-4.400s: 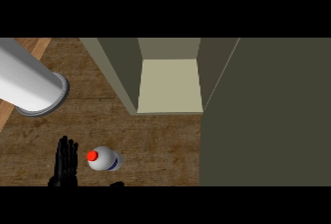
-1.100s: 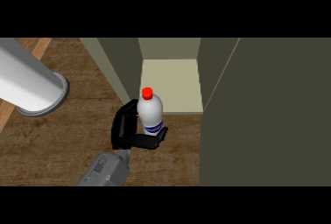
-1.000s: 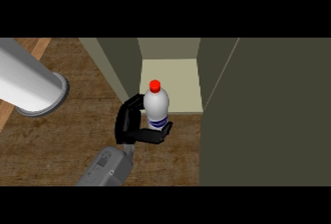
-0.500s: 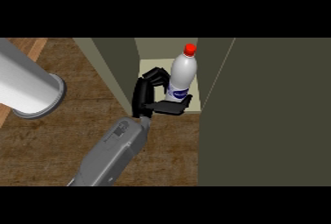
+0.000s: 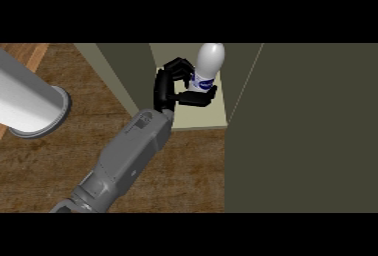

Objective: Pick up the bottled water, place it into the cabinet and close the cabinet

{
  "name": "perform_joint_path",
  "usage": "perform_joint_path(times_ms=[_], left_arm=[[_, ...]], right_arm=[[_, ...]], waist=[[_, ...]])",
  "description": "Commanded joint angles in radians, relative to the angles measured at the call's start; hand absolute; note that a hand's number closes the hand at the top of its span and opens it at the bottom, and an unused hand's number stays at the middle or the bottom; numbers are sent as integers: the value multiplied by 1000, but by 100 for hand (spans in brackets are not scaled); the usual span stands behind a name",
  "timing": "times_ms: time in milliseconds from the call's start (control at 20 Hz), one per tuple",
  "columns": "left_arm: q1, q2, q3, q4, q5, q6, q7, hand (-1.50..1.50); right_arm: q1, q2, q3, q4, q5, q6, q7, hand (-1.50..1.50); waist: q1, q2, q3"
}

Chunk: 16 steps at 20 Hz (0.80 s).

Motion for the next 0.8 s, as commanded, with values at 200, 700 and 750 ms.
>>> perform_joint_path(times_ms=[200, 700, 750], left_arm=[[-127, 13, 39, 308, -61, 32, -30, 150], [-196, 24, 123, 439, -38, 91, -125, 150], [-208, 40, 115, 458, -51, 85, -118, -150]], right_arm=[[12, -7, -8, -23, -88, 39, 2, -150], [15, -6, -16, -47, -105, 51, 6, -150], [6, -19, -41, -14, -109, 63, -7, -150]], waist=[[-18, 11, 0], [-41, 20, -1], [-39, 19, -1]])
